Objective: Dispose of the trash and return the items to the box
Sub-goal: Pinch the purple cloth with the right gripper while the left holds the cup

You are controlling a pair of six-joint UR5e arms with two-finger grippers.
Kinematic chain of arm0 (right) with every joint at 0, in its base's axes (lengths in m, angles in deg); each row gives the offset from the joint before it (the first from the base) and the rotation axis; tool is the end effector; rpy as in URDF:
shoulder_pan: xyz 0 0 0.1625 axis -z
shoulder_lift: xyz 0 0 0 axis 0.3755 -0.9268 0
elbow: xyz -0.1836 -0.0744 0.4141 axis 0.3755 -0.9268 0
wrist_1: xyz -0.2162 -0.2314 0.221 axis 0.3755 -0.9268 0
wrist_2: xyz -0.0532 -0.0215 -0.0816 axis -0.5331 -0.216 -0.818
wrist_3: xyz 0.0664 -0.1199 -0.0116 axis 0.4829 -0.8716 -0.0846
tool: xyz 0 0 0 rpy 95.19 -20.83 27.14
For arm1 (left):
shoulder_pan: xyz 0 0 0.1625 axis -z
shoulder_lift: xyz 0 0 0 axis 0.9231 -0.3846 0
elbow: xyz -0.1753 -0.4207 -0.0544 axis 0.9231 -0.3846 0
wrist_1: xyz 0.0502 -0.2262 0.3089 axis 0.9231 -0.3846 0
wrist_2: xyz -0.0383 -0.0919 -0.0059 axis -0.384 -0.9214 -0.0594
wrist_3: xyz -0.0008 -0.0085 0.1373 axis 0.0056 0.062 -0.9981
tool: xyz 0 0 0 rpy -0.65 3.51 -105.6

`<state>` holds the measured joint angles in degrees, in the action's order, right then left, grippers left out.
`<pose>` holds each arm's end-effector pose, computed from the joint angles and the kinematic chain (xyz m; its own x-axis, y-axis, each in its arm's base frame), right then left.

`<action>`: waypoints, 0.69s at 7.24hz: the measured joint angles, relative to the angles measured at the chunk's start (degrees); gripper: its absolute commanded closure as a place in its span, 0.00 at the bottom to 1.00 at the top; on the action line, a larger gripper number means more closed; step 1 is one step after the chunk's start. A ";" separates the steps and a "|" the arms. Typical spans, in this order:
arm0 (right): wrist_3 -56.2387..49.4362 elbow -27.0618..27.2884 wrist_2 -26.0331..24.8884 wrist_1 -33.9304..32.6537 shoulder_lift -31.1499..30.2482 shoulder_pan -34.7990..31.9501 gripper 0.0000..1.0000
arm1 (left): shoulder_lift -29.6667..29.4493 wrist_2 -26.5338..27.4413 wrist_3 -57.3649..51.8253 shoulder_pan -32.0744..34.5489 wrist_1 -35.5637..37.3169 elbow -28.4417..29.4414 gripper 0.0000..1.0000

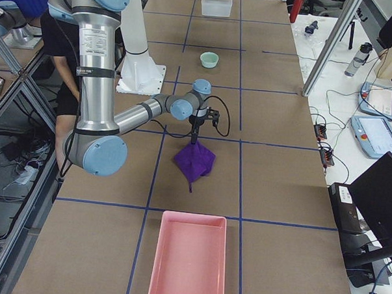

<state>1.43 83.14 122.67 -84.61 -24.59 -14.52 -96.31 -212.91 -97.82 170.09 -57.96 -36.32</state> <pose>-0.3510 -0.3561 0.5535 0.7997 -0.0225 0.6000 0.0584 0.9975 -0.0404 -0.1573 -0.4410 0.6524 0.8527 0.1374 -0.5040 -0.0002 0.9649 0.2628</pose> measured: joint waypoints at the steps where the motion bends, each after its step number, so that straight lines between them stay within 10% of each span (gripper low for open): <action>1: -1.66 -0.23 -1.31 -0.66 0.05 0.41 0.00 | 0.02 0.00 -0.02 0.08 0.03 -0.08 1.00; 5: -6.08 -1.90 -2.42 -0.95 -0.02 0.25 0.04 | 0.68 0.05 -0.03 0.29 0.06 0.15 1.00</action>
<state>-4.65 81.24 120.25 -85.56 -24.62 -14.27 -95.64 -212.86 -97.85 170.38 -57.90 -36.17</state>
